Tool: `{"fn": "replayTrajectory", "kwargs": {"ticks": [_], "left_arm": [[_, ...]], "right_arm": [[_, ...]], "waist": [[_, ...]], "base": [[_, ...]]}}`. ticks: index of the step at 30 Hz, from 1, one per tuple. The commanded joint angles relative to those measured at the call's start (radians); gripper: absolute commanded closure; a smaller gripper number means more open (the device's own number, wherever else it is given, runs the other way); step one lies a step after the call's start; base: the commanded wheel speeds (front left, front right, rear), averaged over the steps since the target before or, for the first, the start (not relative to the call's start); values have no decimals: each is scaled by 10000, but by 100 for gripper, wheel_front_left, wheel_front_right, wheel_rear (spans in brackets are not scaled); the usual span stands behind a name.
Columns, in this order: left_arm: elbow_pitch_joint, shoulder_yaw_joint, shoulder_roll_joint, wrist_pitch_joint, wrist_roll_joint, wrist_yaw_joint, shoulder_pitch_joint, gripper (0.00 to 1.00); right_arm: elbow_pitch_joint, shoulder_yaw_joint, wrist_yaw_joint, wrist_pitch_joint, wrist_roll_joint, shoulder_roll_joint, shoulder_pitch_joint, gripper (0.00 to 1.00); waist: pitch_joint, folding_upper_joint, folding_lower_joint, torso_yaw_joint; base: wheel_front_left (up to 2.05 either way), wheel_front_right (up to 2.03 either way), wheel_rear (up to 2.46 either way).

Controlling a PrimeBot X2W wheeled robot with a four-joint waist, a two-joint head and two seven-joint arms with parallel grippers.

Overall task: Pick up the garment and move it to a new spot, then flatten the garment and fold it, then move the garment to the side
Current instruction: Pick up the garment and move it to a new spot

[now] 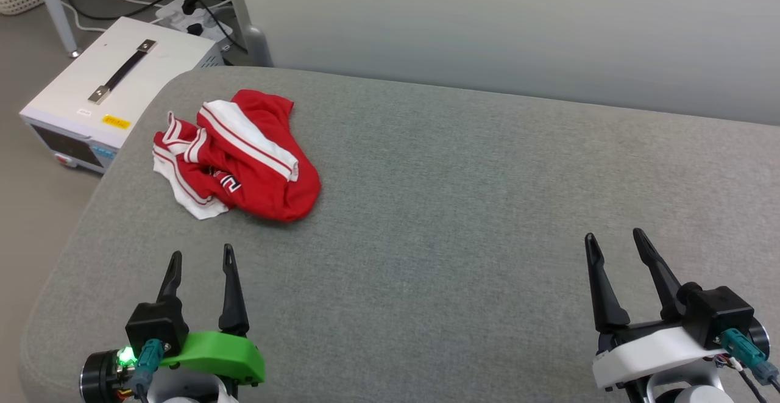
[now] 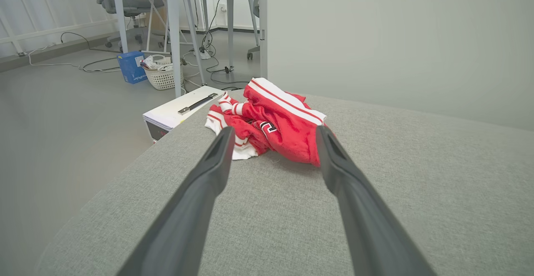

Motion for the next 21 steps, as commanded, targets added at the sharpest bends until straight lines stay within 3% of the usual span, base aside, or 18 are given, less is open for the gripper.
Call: {"fn": "replayTrajectory", "kwargs": {"ticks": [1, 12, 21], "left_arm": [[34, 49, 54, -117, -63, 54, -185, 0], [85, 531, 61, -346, -347, 161, -230, 0], [219, 868, 67, -530, -502, 17, -213, 0]], "right_arm": [[-58, 22, 53, -113, -8, -34, 35, 0], [-24, 308, 59, -341, -136, -38, -47, 0], [8, 466, 64, -525, -84, -42, -33, 0]], "waist": [[133, 0, 0, 458], [356, 0, 0, 1625], [378, 0, 0, 2165]], "base": [[0, 0, 0], [0, 0, 0], [0, 0, 0]]}}
